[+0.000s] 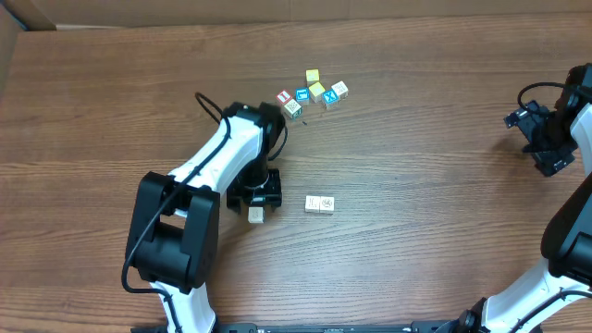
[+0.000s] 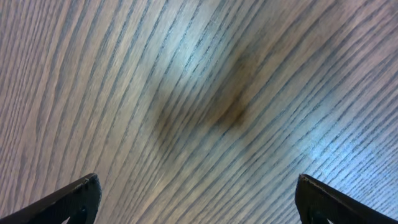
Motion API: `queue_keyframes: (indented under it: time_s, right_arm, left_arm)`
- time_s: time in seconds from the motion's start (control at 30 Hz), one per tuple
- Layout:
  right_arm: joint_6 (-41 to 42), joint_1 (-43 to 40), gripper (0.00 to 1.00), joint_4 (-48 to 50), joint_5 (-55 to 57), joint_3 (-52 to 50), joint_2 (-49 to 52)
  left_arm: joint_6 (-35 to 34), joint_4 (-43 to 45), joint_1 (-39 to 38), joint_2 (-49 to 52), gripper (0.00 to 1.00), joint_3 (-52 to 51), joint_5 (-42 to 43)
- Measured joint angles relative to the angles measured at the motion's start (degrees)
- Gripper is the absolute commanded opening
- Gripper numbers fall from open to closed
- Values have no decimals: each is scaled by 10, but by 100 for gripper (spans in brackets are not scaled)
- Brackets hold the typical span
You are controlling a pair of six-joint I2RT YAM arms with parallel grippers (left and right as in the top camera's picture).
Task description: Flip 3 blocks
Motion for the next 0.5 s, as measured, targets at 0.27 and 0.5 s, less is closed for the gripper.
queue_keyframes:
  time_s: [0.27, 0.5]
  right_arm:
    - [0, 0, 100, 0, 0, 0, 0]
    - [0, 0, 100, 0, 0, 0, 0]
  left_arm:
    - [1, 43, 0, 0, 58, -34, 14]
    - [5, 76, 0, 0, 54, -34, 50]
